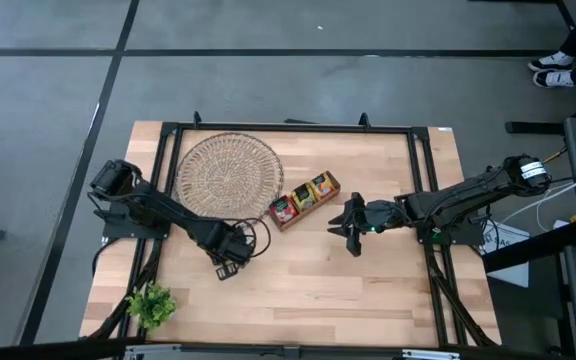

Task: Pick & Place Tea
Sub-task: Put the orange tea bag into the right section of the wooden organizer

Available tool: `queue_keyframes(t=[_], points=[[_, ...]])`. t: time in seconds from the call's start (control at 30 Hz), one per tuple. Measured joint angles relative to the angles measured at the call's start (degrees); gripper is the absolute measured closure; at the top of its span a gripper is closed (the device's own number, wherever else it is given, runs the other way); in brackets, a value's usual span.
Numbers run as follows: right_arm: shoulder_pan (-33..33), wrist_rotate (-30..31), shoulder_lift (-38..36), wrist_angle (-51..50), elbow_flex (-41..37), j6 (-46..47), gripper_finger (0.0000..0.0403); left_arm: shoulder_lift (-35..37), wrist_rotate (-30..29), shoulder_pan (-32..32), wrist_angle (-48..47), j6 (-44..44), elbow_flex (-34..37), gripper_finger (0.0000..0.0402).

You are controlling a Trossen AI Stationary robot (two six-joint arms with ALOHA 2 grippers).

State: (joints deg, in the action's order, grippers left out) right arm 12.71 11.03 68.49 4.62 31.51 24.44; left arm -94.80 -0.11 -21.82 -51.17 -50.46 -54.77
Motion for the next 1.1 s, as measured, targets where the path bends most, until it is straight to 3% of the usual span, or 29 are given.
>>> queue_keyframes(t=[0.33, 0.47, 0.6, 0.73, 0.8, 0.9, 0.97, 1.1], points=[[0.0, 0.0, 0.0, 0.1, 0.0, 2.3, 0.0286, -7.0, 2.1, 0.0, 3.9, 6.3, 0.0, 0.0386], [0.0, 0.0, 0.0, 0.3, 0.0, 2.5, 0.0286, -7.8, -1.3, -0.2, 10.9, 8.7, -2.2, 0.0396], [0.0, 0.0, 0.0, 0.3, 0.0, 2.4, 0.0286, -9.0, -5.0, -0.6, 30.8, 16.0, -1.9, 0.0399], [0.0, 0.0, 0.0, 0.9, 0.0, 2.3, 0.0286, -12.1, -14.9, 0.1, 51.4, 30.6, -1.4, 0.0398], [0.0, -0.3, 0.0, 1.4, 0.0, 2.3, 0.0286, -12.1, -19.8, 1.2, 57.3, 37.3, -1.6, 0.0397], [0.0, -2.6, 0.0, 1.7, 0.0, 2.6, 0.0286, -11.8, -24.3, 3.2, 61.2, 40.2, -1.5, 0.0397], [0.7, -3.4, 0.0, 1.9, 0.0, 4.2, 0.0286, -10.9, -22.3, 4.6, 64.0, 39.8, -1.5, 0.0396], [4.4, -2.0, 0.6, 2.9, 0.0, 7.6, 0.0286, -9.6, -9.1, 7.1, 63.3, 30.2, -1.7, 0.0396]])
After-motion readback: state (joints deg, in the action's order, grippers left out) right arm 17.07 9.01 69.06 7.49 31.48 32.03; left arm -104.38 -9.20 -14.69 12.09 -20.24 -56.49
